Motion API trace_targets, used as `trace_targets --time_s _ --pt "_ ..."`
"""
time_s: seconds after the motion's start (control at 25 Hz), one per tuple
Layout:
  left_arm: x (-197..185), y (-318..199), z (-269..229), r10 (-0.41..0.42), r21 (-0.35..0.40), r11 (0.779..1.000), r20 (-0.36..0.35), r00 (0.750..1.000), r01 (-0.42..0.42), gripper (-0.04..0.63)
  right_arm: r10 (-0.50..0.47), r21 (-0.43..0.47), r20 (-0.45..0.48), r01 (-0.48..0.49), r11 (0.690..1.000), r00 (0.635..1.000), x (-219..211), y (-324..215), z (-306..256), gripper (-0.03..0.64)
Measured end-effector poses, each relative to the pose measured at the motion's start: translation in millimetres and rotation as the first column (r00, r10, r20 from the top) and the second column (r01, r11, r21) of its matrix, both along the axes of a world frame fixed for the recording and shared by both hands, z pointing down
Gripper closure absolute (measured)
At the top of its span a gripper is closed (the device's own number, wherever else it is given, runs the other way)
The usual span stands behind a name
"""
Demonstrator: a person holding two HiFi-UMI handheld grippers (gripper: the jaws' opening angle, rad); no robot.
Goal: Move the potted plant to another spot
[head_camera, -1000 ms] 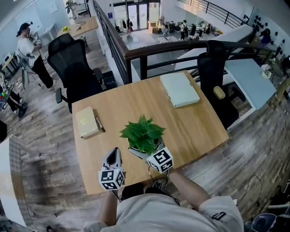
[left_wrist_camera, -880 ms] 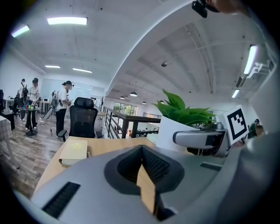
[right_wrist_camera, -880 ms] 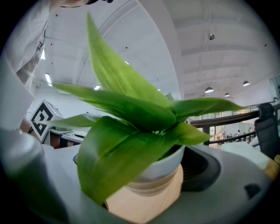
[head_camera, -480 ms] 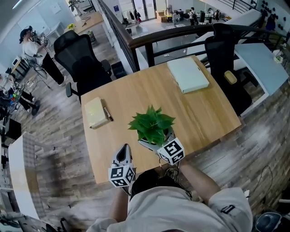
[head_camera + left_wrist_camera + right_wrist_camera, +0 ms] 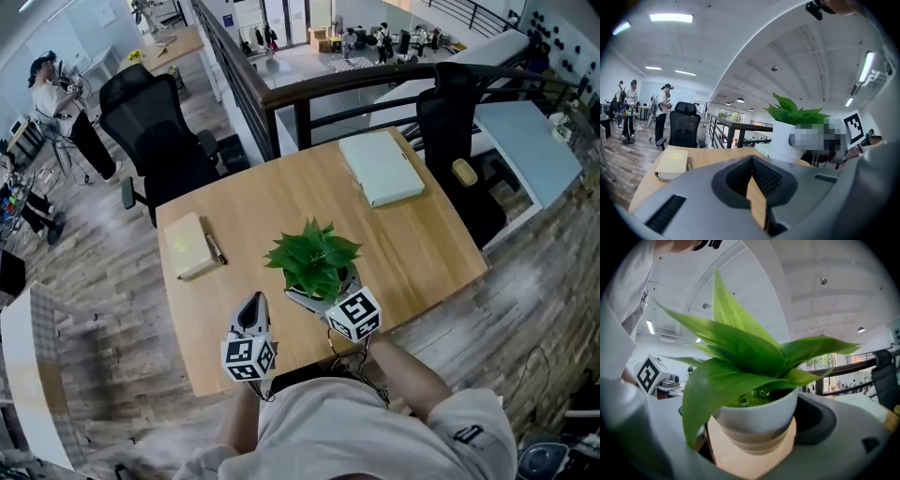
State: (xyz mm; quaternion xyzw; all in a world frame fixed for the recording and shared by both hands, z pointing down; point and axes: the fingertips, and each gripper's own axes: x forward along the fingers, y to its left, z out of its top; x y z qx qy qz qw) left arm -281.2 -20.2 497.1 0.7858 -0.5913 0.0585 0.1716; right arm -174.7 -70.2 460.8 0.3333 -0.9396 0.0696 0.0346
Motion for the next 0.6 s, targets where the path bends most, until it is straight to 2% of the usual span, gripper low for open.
trace_targets --time_s 0.12,0.28,0.4,0.6 --pt "-16 -12 -3 -0.002 0.018 1.0 -0.025 1.0 0.003 0.583 0.004 0.007 -0.003 -0.004 1.0 1.0 -3 -8 -1 0.092" --pt "-23 -23 -1 0.042 0.057 0.998 -0.025 0.999 -0.041 0.583 0.026 0.017 -0.008 -0.025 1.0 1.0 -6 -15 0 0.093" --pt "-21 -31 4 0.034 0.041 0.999 -0.043 0.998 -0.032 0.583 0.041 -0.015 0.005 -0.041 0.999 0.999 -1 -23 1 0.094" --pt "-12 -33 25 0.04 0.009 0.999 -0.064 0.997 -0.04 0.583 0.061 -0.005 -0.013 -0.061 0.998 0.998 8 -32 9 0.094"
